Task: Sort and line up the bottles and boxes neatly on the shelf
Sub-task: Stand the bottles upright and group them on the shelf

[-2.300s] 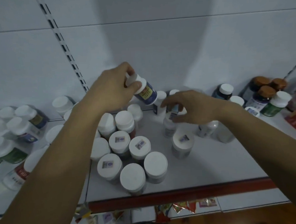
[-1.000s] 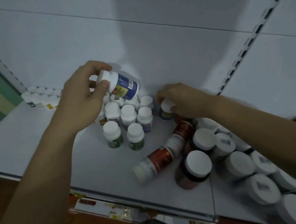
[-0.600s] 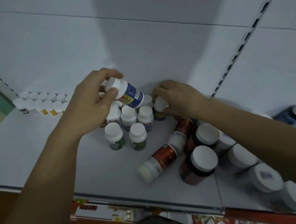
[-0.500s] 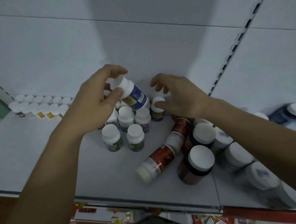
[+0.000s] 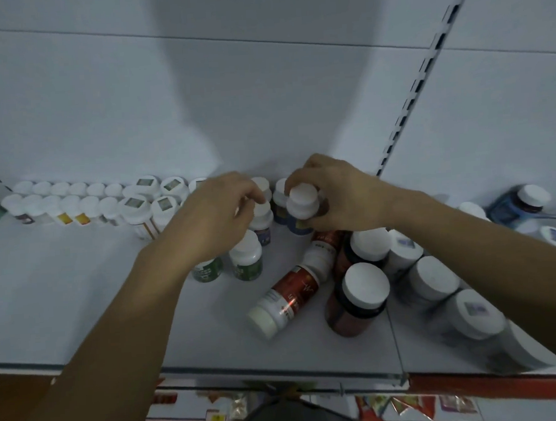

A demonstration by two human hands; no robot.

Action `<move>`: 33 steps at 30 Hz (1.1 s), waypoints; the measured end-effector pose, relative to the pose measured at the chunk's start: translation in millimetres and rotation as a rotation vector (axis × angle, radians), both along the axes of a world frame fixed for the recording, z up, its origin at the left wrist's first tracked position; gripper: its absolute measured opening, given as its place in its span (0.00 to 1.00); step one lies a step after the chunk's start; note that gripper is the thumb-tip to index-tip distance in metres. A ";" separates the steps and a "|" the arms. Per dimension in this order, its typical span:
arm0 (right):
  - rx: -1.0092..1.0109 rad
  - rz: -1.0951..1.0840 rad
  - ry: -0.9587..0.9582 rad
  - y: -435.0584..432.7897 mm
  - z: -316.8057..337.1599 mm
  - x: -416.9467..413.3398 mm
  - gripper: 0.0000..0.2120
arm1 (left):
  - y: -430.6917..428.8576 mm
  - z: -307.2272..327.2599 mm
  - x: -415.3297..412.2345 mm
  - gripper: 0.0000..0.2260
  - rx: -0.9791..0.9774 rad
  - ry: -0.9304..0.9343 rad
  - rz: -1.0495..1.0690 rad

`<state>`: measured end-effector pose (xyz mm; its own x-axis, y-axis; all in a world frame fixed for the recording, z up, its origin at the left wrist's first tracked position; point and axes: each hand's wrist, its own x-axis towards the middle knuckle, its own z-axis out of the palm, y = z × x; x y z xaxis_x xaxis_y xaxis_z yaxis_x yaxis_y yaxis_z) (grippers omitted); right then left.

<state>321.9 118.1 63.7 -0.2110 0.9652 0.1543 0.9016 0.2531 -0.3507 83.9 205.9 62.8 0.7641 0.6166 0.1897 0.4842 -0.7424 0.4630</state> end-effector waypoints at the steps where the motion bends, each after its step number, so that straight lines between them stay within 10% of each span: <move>1: -0.028 0.005 -0.044 2.9 -2.9 -1.3 0.25 | -2.6 -3.6 -1.1 0.12 -0.009 0.036 -0.017; 14: -0.019 -0.079 -0.557 18.3 -9.9 -21.2 0.26 | -14.6 -7.5 -11.5 0.19 -0.069 0.185 -0.005; 25: 0.020 -0.132 -0.045 -20.3 9.9 -2.4 0.25 | -17.6 18.5 10.8 0.15 0.001 0.272 -0.047; 33: -0.217 -0.464 -0.107 -159.3 56.7 94.8 0.19 | -62.8 69.2 106.7 0.19 0.058 0.182 -0.308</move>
